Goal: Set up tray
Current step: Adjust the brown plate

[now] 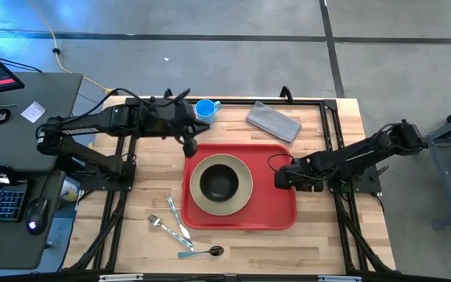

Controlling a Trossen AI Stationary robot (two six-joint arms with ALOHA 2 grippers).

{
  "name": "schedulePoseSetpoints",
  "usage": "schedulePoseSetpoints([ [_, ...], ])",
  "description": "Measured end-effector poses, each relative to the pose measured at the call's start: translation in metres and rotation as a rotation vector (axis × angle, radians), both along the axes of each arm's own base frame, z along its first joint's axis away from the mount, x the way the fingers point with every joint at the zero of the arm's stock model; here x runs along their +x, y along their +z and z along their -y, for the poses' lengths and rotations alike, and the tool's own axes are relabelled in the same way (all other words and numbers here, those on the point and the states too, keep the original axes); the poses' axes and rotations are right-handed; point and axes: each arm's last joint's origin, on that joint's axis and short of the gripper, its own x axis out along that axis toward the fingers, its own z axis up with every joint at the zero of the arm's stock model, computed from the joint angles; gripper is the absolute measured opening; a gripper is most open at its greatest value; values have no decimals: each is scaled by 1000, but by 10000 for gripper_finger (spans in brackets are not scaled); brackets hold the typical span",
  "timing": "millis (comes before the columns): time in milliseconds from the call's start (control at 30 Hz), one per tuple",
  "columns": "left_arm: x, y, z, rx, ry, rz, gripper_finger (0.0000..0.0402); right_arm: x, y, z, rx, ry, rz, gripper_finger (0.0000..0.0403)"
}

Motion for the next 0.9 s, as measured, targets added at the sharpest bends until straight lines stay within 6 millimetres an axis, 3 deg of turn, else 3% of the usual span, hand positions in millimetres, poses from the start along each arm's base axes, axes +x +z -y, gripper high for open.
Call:
schedulePoseSetpoints([
  [267, -11, -5, -40, -101, 123, -39, 69, -11, 23, 3, -25, 32, 109, 228],
  [433, -20, -9, -67, -156, 176, -64, 69, -17, 41, 18, -121, 25, 246, 217],
  [733, -31, -11, -90, -197, 176, -61, 69, -5, 98, 81, -410, 183, 350, 181],
  [900, -21, -28, -112, -235, 274, -132, 69, -2, 115, 128, -473, 314, 351, 166],
])
